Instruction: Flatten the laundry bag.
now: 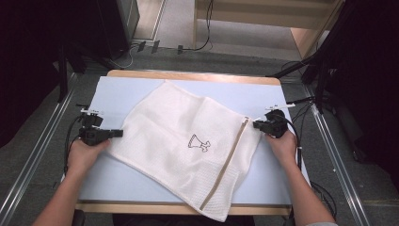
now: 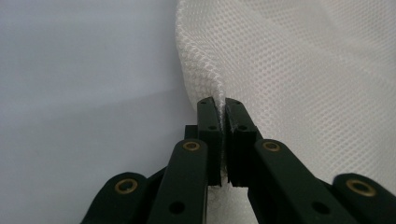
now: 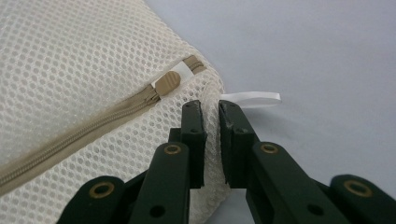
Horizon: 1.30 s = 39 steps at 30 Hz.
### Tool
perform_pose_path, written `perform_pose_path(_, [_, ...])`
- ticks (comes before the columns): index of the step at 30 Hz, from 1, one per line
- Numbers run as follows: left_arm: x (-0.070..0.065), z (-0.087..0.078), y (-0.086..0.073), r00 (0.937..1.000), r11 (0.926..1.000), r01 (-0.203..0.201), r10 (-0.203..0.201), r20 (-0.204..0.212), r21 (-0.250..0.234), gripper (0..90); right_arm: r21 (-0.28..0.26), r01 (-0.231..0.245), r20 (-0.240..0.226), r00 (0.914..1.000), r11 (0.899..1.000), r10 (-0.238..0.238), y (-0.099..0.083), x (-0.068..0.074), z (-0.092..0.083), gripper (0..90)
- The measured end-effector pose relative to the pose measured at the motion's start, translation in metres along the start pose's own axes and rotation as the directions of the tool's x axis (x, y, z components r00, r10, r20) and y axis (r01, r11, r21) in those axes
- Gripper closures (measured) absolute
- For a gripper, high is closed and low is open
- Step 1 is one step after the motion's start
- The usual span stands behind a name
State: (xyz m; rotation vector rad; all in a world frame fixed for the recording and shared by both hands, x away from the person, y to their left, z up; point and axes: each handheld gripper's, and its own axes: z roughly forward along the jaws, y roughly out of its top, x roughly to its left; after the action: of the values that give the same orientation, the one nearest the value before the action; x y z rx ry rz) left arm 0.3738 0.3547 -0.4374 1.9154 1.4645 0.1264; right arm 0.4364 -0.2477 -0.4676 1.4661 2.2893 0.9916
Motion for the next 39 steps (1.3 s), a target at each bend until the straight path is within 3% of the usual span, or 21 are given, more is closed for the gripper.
perform_pose_path(3, [0.004, 0.004, 0.014, 0.9999, 0.9996, -0.011, 0.011, -0.012, -0.026, 87.6, 0.013, 0.001, -0.008, 1.0000, 1.000, 0.000, -0.003, 0.001, -0.004, 82.7])
perform_pose_path(8, [0.011, 0.016, 0.030, 0.9997, 0.9996, -0.006, 0.005, -0.024, -0.029, 87.5, 0.006, -0.010, -0.022, 0.9997, 1.000, 0.011, -0.017, 0.008, -0.014, 82.1])
perform_pose_path(12, [0.010, 0.021, 0.039, 0.9998, 0.9988, -0.012, 0.011, -0.018, -0.047, 87.0, 0.002, 0.015, -0.027, 0.9995, 1.000, -0.015, -0.031, 0.015, -0.026, 82.0])
perform_pose_path(15, [0.009, 0.024, 0.043, 0.9996, 0.9985, -0.021, 0.020, -0.018, -0.051, 86.7, 0.006, 0.008, -0.039, 0.9992, 1.000, -0.008, -0.038, 0.019, -0.031, 81.7])
perform_pose_path(21, [0.005, 0.035, 0.055, 0.9985, 0.9977, -0.047, 0.046, -0.030, -0.049, 86.2, 0.037, 0.048, -0.064, 0.9969, 0.998, -0.045, -0.061, 0.034, -0.050, 80.8])
perform_pose_path(26, [-0.002, 0.045, 0.065, 0.9971, 0.9963, -0.070, 0.069, -0.032, -0.049, 84.5, 0.074, 0.092, -0.125, 0.9887, 0.993, -0.083, -0.082, 0.049, -0.065, 80.3])
perform_pose_path(27, [-0.002, 0.045, 0.065, 0.9971, 0.9963, -0.070, 0.069, -0.032, -0.049, 82.9, 0.068, 0.108, -0.123, 0.9875, 0.992, -0.099, -0.084, 0.050, -0.067, 79.6])
perform_pose_path(31, [-0.003, 0.045, 0.066, 0.9982, 0.9947, -0.059, 0.058, -0.011, -0.084, 64.7, 0.024, 0.070, -0.124, 0.9900, 0.997, -0.066, -0.083, 0.044, -0.075, 71.3])
perform_pose_path(34, [-0.005, 0.040, 0.065, 0.9961, 0.9935, -0.083, 0.080, -0.036, -0.079, 57.2, -0.017, 0.058, -0.113, 0.9918, 0.998, -0.059, -0.079, 0.040, -0.079, 66.9])
perform_pose_path(35, [-0.007, 0.034, 0.064, 0.9971, 0.9943, -0.069, 0.066, -0.037, -0.081, 51.3, -0.060, 0.058, -0.105, 0.9924, 0.996, -0.064, -0.075, 0.038, -0.082, 63.4])
perform_pose_path(39, [-0.012, 0.020, 0.056, 0.9978, 0.9932, -0.062, 0.059, -0.032, -0.099, 49.2, -0.084, 0.075, -0.084, 0.9931, 0.994, -0.082, -0.066, 0.037, -0.078, 60.3])
